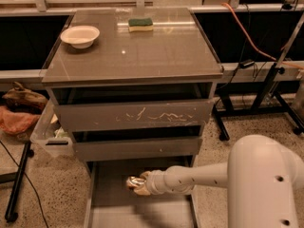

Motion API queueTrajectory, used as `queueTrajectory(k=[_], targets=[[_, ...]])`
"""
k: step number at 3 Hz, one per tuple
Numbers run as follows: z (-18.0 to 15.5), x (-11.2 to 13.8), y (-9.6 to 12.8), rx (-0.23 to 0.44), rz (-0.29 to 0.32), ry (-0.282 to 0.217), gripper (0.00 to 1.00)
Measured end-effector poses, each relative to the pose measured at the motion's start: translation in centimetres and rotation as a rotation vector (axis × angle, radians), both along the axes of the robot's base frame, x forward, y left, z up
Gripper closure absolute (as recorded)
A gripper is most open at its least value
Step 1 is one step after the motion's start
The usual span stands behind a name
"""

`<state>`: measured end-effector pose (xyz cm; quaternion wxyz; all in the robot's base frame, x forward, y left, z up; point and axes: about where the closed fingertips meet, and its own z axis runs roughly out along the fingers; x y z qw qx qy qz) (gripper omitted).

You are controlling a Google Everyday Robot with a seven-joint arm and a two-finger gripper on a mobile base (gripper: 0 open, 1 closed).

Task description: Pick orange can from bottom drawer and place on counter

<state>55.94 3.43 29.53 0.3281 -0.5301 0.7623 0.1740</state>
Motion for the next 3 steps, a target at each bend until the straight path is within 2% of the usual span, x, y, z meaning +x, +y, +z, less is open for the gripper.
queueTrajectory(k=[1, 2, 3], targets=[[8.2, -1.0, 0.6, 0.004, 0.048, -0.066, 1.0], [12.1, 0.6, 0.4, -0.012, 0.058, -0.133, 1.0], [12.1, 0.6, 0.4, -0.012, 0.058, -0.133, 1.0]])
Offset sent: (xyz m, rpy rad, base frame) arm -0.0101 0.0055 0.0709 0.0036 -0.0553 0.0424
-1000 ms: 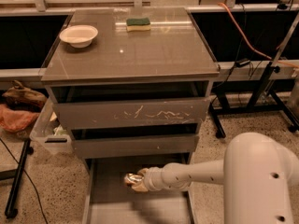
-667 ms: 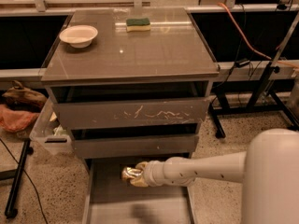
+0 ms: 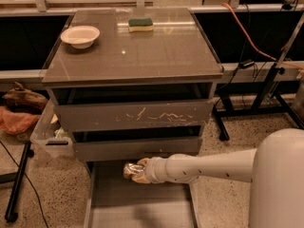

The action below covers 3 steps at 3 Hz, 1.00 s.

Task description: Pick orange can from bottom drawer and place on counter

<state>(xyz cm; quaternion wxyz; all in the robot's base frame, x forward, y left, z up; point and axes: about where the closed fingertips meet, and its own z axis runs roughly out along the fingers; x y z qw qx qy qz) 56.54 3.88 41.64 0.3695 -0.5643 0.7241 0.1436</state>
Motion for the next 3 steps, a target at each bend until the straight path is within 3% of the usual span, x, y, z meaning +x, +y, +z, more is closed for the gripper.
queueTrajectory(k=[1, 2, 3], targets=[[2.0, -0.1, 0.4, 0.022, 0.015, -0.02, 1.0], [8.7, -0.8, 1.5, 0.066, 0.05, -0.065, 1.0], [17.9, -1.2, 3.9, 0.07, 0.099, -0.155, 1.0]])
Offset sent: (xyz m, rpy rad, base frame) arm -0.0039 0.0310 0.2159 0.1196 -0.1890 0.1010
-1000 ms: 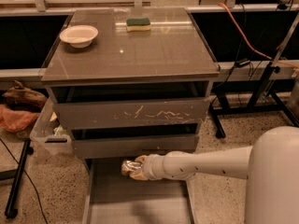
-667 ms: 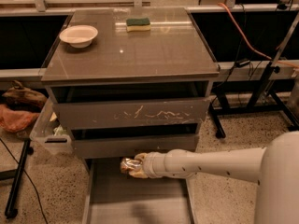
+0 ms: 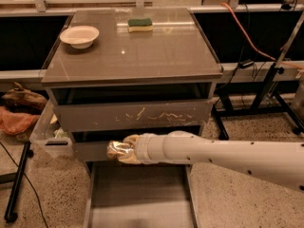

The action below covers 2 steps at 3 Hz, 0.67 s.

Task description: Pick orange can from bottom drawer and place on counter

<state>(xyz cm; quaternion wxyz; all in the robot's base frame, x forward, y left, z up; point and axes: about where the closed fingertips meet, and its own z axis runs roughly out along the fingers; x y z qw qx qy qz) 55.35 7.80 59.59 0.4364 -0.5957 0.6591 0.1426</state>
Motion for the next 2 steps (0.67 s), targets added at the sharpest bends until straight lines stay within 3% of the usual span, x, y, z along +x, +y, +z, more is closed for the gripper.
queueTrajectory(k=[1, 2], targets=[[2.97, 0.39, 0.06, -0.018, 0.006, -0.056, 1.0], [2.98, 0.39, 0.06, -0.018, 0.006, -0.056, 1.0]])
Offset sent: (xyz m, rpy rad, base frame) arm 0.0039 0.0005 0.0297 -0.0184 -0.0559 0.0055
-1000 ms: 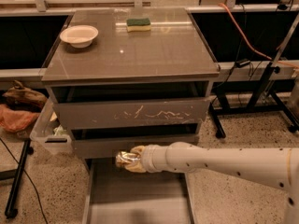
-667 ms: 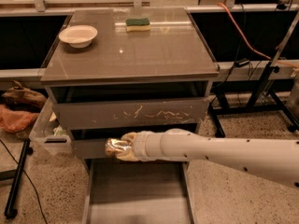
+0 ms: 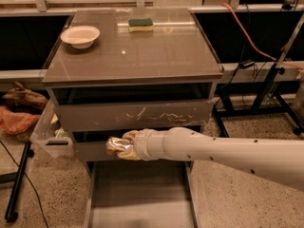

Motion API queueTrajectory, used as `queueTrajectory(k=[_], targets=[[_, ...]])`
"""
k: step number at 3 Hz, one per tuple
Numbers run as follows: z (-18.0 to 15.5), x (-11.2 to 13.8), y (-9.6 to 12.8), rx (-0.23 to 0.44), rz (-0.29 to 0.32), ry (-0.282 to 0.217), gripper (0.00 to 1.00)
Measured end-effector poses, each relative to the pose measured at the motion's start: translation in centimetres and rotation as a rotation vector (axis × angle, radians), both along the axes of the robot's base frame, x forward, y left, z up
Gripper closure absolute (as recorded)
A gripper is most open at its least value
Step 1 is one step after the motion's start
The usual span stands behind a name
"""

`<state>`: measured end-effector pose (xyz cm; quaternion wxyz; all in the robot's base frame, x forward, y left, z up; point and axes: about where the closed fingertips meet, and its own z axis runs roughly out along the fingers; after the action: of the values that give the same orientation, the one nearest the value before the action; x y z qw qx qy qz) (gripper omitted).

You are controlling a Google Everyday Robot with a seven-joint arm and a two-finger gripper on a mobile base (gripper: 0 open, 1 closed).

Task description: Pick orange can from bottom drawer and place on counter

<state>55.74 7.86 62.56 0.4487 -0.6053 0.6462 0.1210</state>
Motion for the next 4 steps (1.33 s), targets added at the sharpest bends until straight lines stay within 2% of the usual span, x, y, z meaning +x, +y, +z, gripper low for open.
queueTrajectory(k=[1, 2, 3, 4], targets=[[3.2, -0.2, 0.9, -0.019, 0.03, -0.037, 1.0], [10.8, -0.3, 3.5, -0.067, 0.097, -0.126, 1.0], [19.6, -0.1, 7.0, -0.111, 0.183, -0.237, 1.0], [19.6, -0.1, 7.0, -0.111, 0.183, -0.237, 1.0]])
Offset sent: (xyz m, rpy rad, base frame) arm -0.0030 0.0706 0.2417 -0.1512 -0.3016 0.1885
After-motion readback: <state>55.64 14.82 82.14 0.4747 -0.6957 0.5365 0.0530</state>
